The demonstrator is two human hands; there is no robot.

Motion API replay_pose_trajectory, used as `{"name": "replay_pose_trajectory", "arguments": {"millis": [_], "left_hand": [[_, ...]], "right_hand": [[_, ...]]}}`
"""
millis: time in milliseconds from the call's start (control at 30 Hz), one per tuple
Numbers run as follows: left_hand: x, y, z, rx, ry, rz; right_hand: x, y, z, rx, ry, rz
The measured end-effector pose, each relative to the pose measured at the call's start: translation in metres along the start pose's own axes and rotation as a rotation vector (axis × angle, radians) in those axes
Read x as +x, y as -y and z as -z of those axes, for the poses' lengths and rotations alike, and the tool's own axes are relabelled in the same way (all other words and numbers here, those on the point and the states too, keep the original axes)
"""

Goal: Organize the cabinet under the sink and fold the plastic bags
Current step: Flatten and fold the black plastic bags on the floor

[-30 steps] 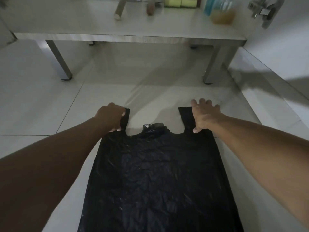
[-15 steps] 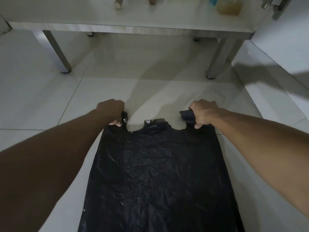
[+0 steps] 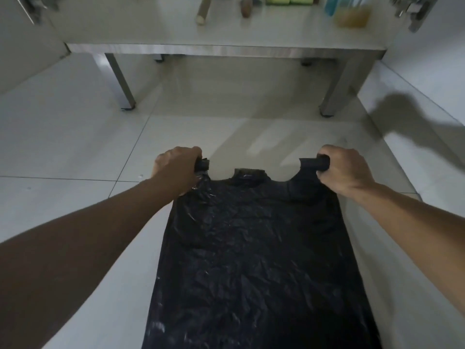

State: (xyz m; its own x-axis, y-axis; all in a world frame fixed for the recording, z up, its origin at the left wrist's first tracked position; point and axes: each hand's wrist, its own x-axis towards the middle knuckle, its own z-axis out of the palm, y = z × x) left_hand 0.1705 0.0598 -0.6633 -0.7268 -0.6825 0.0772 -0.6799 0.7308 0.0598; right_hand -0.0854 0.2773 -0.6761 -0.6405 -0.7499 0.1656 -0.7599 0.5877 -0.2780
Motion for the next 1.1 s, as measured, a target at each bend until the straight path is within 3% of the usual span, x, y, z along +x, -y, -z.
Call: {"name": "replay_pose_trajectory", "arguments": {"millis": [267, 467, 733, 1100], "left_hand": [[-0.073, 0.025, -0.007, -0.179, -0.164, -0.102], [-0.130, 0.024, -0.016, -0.243, -0.238, -0.236], [-0.192, 0.015, -0.034, -0.192, -0.094, -0.318], [-0.222, 0.015, -0.026, -0.196, 0.076, -0.248]], "right_hand": [[-0.070, 0.000, 0.002, 0.101, -0.101, 0.163], [-0.128, -0.007, 0.004, 0.066, -0.052, 0.255], [-0.187, -0.021, 0.006, 0.051, 0.082, 0.294], [-0.221, -0.017, 0.027, -0.010, 0.387, 0.321]]}}
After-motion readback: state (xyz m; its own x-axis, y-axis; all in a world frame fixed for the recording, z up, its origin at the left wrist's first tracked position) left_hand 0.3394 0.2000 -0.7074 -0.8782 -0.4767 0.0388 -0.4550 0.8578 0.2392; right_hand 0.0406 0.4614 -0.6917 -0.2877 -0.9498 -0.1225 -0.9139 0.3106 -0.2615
